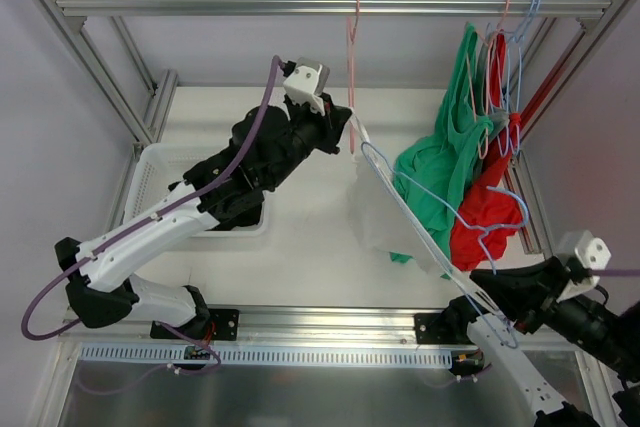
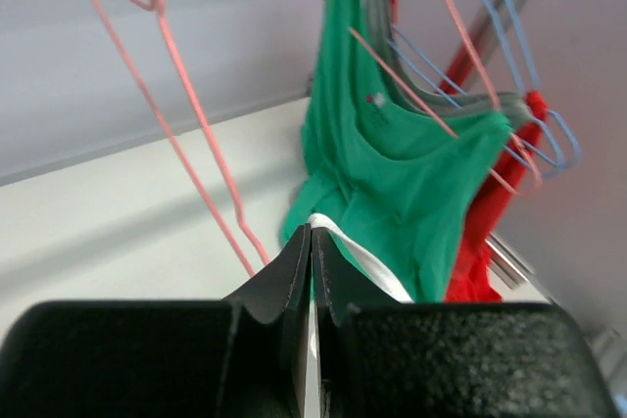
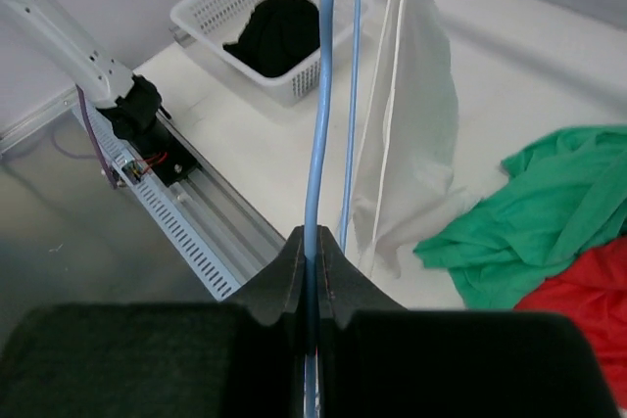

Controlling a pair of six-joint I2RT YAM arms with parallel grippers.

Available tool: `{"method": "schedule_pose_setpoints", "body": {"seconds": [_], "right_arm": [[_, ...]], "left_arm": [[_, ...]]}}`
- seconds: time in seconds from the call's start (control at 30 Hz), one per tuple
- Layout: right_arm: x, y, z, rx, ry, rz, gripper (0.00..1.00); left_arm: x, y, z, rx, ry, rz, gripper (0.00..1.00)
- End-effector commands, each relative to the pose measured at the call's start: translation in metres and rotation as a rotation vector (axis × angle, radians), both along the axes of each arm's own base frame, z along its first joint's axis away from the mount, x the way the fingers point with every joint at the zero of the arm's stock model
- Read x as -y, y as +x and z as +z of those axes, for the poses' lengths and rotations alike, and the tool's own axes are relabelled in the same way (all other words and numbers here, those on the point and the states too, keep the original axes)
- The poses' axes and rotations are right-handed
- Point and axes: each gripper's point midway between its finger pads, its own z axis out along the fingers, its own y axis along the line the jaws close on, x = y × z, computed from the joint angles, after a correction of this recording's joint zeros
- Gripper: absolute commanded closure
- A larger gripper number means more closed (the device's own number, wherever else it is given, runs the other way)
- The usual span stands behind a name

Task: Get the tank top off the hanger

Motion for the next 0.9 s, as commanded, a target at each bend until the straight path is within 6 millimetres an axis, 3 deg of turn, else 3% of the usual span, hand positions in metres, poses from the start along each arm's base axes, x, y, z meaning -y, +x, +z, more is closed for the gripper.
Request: {"method": "schedule_pose_setpoints", "body": {"seconds": [0.0, 0.03, 0.07, 0.1, 0.13, 0.17, 0.2, 0.23, 0.27, 0.3, 0.33, 0.37, 0.4, 0.43, 0.47, 0.5, 0.53, 0.57, 0.63, 0.7, 0.73, 0.83, 0.87], "right_arm": [[-0.008, -0.013, 0.044, 0.204, 0.107, 0.072, 1.00], [-0.007, -0.009, 0.054, 0.238, 0.148, 0.047, 1.00], [-0.007, 0.016, 0.072, 0.306, 0.215, -0.018, 1.00], [-0.005, 0.019, 0.080, 0.346, 0.286, -0.051, 1.00], [-0.006, 0.027, 0.090, 0.332, 0.403, -0.079, 1.00], [-0.016, 0.058, 0.070, 0.276, 0.446, -0.095, 1.00], [-0.016, 0.056, 0.112, 0.448, 0.581, -0.061, 1.00], [-0.019, 0.065, 0.121, 0.437, 0.696, -0.046, 1.00], [-0.022, 0.072, 0.140, 0.559, 0.794, 0.007, 1.00], [-0.029, 0.092, 0.143, 0.546, 0.839, 0.015, 1.00], [-0.029, 0.101, 0.151, 0.558, 0.898, 0.020, 1.00], [-0.027, 0.096, 0.170, 0.634, 0.961, 0.059, 1.00], [-0.028, 0.106, 0.174, 0.639, 0.980, 0.051, 1.00], [-0.026, 0.131, 0.175, 0.629, 1.003, -0.007, 1.00], [-0.021, 0.132, 0.183, 0.686, 1.027, -0.023, 1.00], [-0.020, 0.142, 0.182, 0.720, 0.995, -0.072, 1.00], [-0.015, 0.156, 0.183, 0.725, 0.976, -0.151, 1.00], [-0.024, 0.182, 0.159, 0.623, 0.859, -0.227, 1.00], [-0.012, 0.197, 0.147, 0.631, 0.719, -0.366, 1.00], [-0.009, 0.194, 0.124, 0.612, 0.658, -0.388, 1.00], [-0.011, 0.198, 0.101, 0.581, 0.628, -0.397, 1.00], [-0.016, 0.187, 0.057, 0.447, 0.483, -0.365, 1.00], [-0.022, 0.178, 0.033, 0.370, 0.381, -0.313, 1.00]], "left_arm": [[0.003, -0.031, 0.020, 0.042, -0.071, -0.152, 1.00], [0.008, -0.041, 0.021, 0.053, -0.075, -0.212, 1.00], [0.011, -0.051, 0.018, 0.059, -0.070, -0.270, 1.00], [0.009, -0.063, 0.007, 0.060, -0.050, -0.326, 1.00], [0.015, -0.081, 0.009, 0.088, -0.066, -0.436, 1.00], [0.016, -0.094, 0.003, 0.093, -0.062, -0.502, 1.00], [0.015, -0.118, -0.011, 0.093, -0.048, -0.615, 1.00], [0.014, -0.131, -0.018, 0.097, -0.039, -0.678, 1.00], [0.012, -0.143, -0.027, 0.095, -0.026, -0.736, 1.00], [0.006, -0.154, -0.046, 0.082, -0.007, -0.769, 1.00], [0.002, -0.158, -0.057, 0.063, -0.002, -0.769, 1.00], [-0.004, -0.152, -0.068, 0.039, 0.001, -0.721, 1.00], [-0.014, -0.154, -0.092, -0.004, 0.010, -0.696, 1.00], [-0.018, -0.151, -0.105, -0.028, 0.017, -0.665, 1.00], [-0.026, -0.138, -0.118, -0.055, 0.021, -0.569, 1.00], [-0.034, -0.134, -0.145, -0.113, 0.029, -0.519, 1.00], [-0.039, -0.129, -0.157, -0.143, 0.033, -0.469, 1.00], [-0.048, -0.117, -0.171, -0.173, 0.039, -0.377, 1.00], [-0.054, -0.119, -0.202, -0.243, 0.060, -0.352, 1.00], [-0.057, -0.124, -0.227, -0.296, 0.078, -0.356, 1.00], [-0.058, -0.125, -0.235, -0.311, 0.086, -0.350, 1.00], [-0.065, -0.124, -0.260, -0.353, 0.120, -0.314, 1.00], [-0.068, -0.124, -0.267, -0.369, 0.123, -0.299, 1.00]]}}
